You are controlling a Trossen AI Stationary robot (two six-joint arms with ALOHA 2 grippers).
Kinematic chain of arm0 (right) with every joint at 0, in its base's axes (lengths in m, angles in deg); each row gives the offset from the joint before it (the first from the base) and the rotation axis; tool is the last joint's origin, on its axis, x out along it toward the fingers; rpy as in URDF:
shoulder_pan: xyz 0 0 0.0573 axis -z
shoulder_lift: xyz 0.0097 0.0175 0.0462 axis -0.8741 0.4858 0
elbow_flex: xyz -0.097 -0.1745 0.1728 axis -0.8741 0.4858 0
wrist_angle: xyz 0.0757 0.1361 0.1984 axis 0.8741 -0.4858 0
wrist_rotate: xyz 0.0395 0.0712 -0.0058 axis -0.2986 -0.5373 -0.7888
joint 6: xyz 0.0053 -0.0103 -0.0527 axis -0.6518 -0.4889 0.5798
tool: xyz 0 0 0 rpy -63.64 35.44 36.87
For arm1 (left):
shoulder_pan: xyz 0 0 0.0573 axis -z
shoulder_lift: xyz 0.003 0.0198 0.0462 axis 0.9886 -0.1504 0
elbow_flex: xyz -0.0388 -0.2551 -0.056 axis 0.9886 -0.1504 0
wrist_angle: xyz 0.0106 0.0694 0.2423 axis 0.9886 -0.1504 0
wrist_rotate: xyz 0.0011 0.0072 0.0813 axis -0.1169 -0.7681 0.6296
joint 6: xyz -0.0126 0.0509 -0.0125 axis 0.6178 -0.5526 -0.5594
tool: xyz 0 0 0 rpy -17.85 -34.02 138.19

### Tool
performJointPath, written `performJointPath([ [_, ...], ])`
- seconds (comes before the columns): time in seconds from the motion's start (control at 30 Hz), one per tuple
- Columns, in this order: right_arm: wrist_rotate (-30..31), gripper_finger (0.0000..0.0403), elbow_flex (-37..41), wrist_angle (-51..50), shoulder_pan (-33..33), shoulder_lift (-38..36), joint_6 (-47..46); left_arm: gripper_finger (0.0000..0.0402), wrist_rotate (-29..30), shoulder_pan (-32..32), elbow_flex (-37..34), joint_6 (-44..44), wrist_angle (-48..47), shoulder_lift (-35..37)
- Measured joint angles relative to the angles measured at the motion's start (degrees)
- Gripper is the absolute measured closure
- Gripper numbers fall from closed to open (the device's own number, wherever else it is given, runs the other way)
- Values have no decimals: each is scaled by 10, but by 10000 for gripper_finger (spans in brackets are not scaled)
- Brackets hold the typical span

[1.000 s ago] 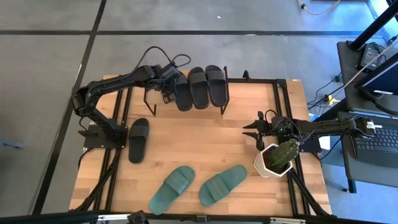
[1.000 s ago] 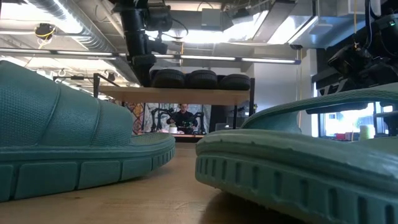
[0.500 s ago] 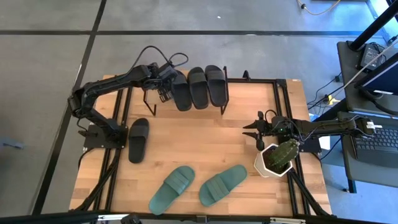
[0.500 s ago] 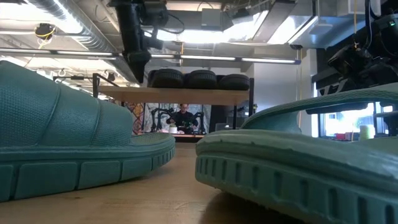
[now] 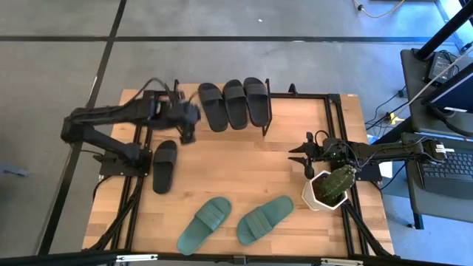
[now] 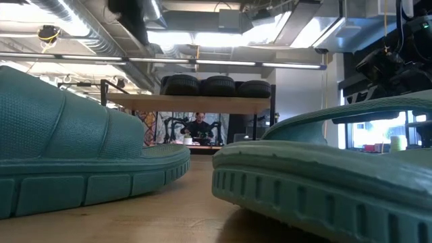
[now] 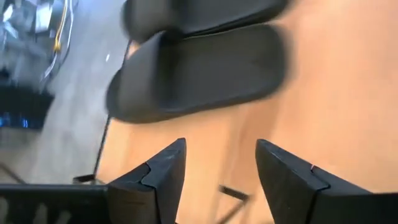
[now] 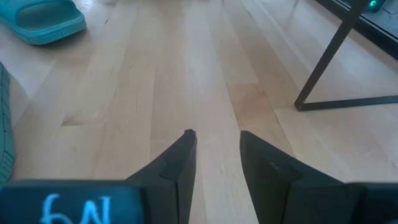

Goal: Pick and place slides into the shelf
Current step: Put the black slide on the shelf

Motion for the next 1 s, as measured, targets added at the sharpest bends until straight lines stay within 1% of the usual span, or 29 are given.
performJointPath([
  [0.1, 0, 277, 0, 0, 0, 0, 0, 217, 34, 98, 0, 68, -25, -1],
  [0.2, 0, 277, 0, 0, 0, 0, 0, 217, 87, 186, 0, 149, -67, -12],
  [0.3, 0, 277, 0, 0, 0, 0, -1, 217, 139, 258, 0, 257, -143, -34],
  [0.37, 0, 277, 0, 0, 0, 0, -1, 217, 155, 296, 0, 338, -200, -53],
  [0.43, 0, 277, 0, 0, 0, 0, -1, 217, 154, 325, 0, 420, -249, -75],
  [0.47, 0, 277, 0, 0, 0, 0, 0, 217, 150, 337, -1, 452, -253, -87],
  [0.53, 0, 277, 0, 2, 0, 0, 6, 217, 140, 353, -13, 482, -242, -104],
  [0.6, 0, 277, 0, 3, 0, 0, 13, 217, 131, 365, -29, 527, -250, -121],
  [0.7, 1, 277, 0, 9, 0, 0, 23, 217, 106, 373, -75, 598, -248, -135],
  [0.87, 17, 277, 0, 20, 0, 0, 40, 217, 54, 393, -159, 729, -248, -129],
  [1.0, 35, 277, 0, 22, 0, 0, 44, 217, 36, 426, -212, 777, -228, -126],
])
